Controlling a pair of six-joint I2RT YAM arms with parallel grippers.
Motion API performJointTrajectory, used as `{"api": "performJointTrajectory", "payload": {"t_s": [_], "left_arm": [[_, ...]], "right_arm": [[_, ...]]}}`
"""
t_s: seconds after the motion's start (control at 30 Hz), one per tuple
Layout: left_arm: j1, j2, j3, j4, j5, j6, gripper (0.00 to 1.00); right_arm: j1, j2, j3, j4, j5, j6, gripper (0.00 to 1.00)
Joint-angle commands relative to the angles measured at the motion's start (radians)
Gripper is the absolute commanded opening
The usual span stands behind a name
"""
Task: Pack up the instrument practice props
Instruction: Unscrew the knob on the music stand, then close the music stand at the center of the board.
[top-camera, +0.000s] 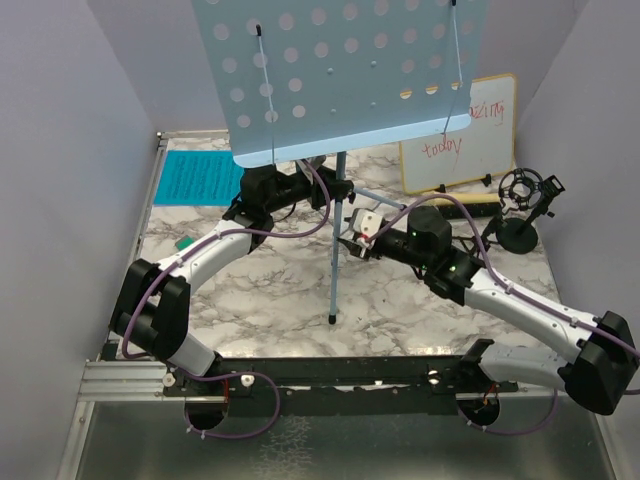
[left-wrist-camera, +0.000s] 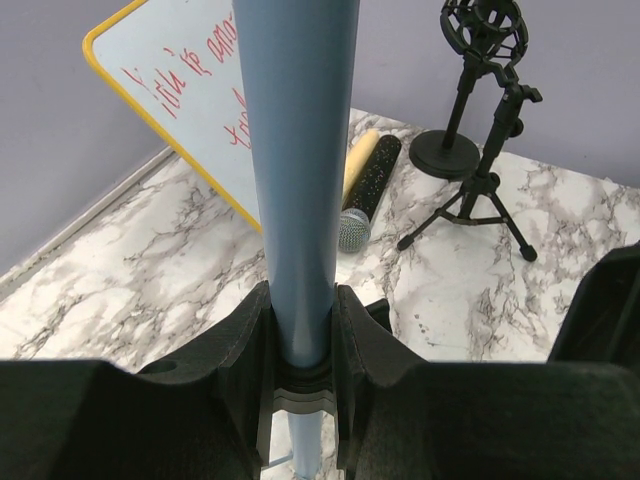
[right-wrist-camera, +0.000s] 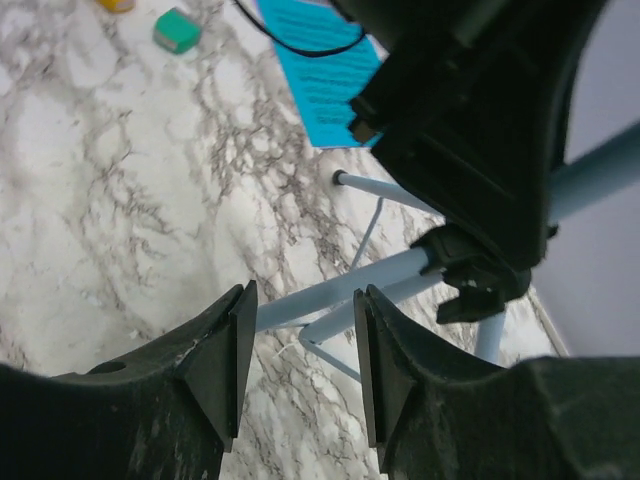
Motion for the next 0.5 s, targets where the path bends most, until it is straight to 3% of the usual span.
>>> {"api": "performJointTrajectory", "payload": {"t_s": [0.0,0.23,0.33,0.47], "left_arm": [[-0.008,0.039,-0.078,-0.235,0.005,-0.032,0.00],[-0.008,0.031,-0.093,-0.226,0.008,-0.029,0.00],[-0.008,0.015,-0.095,-0.223,-0.009,-0.043,0.00],[-0.012,-0.011,-0.102,-0.207,-0.057,-0.090,0.00]], "right_arm": [[-0.001,-0.047,-0.093,0.313,0.220,0.301,0.52],[-0.003,-0.042,-0.152,0.676,0.314,0.449,0.58],[-0.003,0.004,-0.132,0.713,0.375,0.513,0.58],[-0.003,0.026,-0.172,0.730,0.330,0.582,0.59]]}}
